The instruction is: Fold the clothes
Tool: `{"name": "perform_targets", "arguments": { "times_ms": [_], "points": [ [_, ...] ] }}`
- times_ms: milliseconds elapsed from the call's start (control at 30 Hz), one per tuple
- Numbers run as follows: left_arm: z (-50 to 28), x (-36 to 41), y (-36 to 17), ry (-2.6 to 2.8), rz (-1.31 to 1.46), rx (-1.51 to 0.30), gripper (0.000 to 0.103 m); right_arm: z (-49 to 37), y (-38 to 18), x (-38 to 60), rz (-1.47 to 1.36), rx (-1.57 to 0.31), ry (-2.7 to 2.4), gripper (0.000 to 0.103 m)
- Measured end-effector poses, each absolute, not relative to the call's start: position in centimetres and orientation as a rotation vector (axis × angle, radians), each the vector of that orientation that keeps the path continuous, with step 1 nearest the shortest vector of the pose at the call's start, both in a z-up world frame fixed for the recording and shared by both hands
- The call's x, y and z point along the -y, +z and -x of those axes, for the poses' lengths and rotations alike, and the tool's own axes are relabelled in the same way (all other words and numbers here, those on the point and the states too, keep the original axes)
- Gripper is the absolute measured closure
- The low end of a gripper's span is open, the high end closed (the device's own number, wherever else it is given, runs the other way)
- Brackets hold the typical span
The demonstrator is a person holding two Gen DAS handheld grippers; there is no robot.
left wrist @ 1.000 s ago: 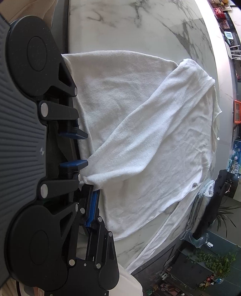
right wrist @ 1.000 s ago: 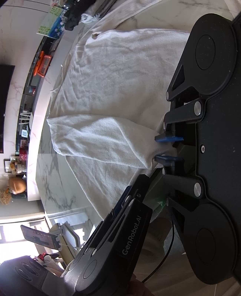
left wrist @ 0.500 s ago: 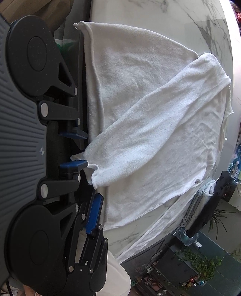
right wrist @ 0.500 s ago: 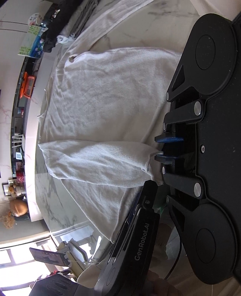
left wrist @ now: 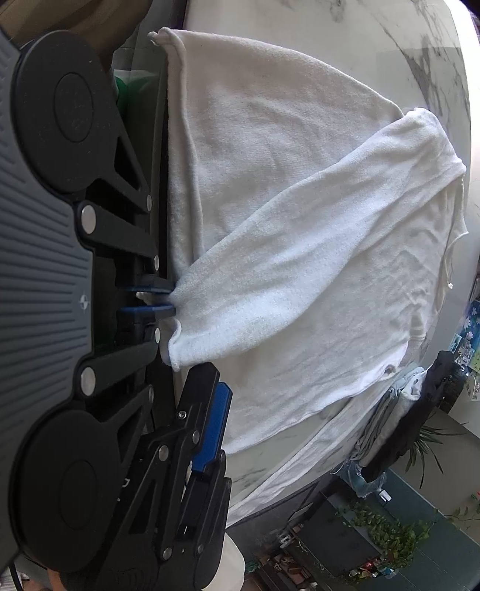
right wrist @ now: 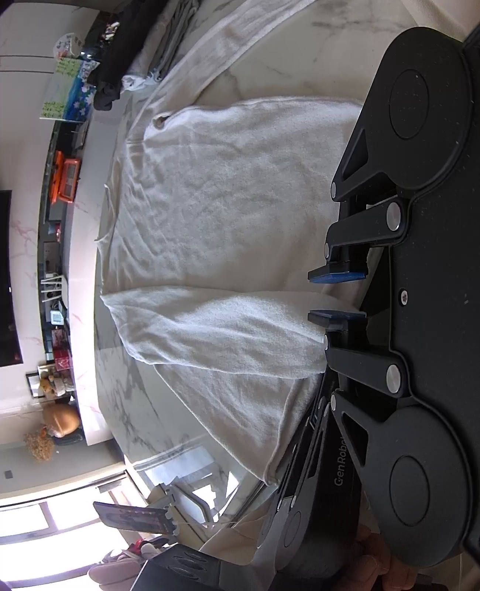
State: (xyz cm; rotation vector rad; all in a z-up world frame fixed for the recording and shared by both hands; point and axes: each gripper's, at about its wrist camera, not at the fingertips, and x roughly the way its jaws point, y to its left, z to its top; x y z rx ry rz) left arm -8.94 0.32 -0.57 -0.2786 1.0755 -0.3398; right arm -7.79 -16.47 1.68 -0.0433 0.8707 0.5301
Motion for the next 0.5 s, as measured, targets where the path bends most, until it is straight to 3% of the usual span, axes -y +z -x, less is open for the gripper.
{"name": "perform_targets", "arguments": {
  "times_ms": [200, 267, 500],
  "points": [
    [9.3, -1.0, -0.7, -0.334, 0.294, -1.081, 0.098, 6.3, 0.4, 15.5, 0.011, -0.937, 0.530, 0.079],
    [9.6, -1.3, -0.4, -0.331, 0.303, -1.073, 0.098, 6.1, -0.1, 15.7, -0.025, -0.965, 0.538, 0.101],
    [11.5, -3.4, 4.2, -0.307, 0.292, -0.969, 0.098, 6.4, 2.0, 16.4, -0.115, -0.927, 0.581, 0.102]
  ]
}}
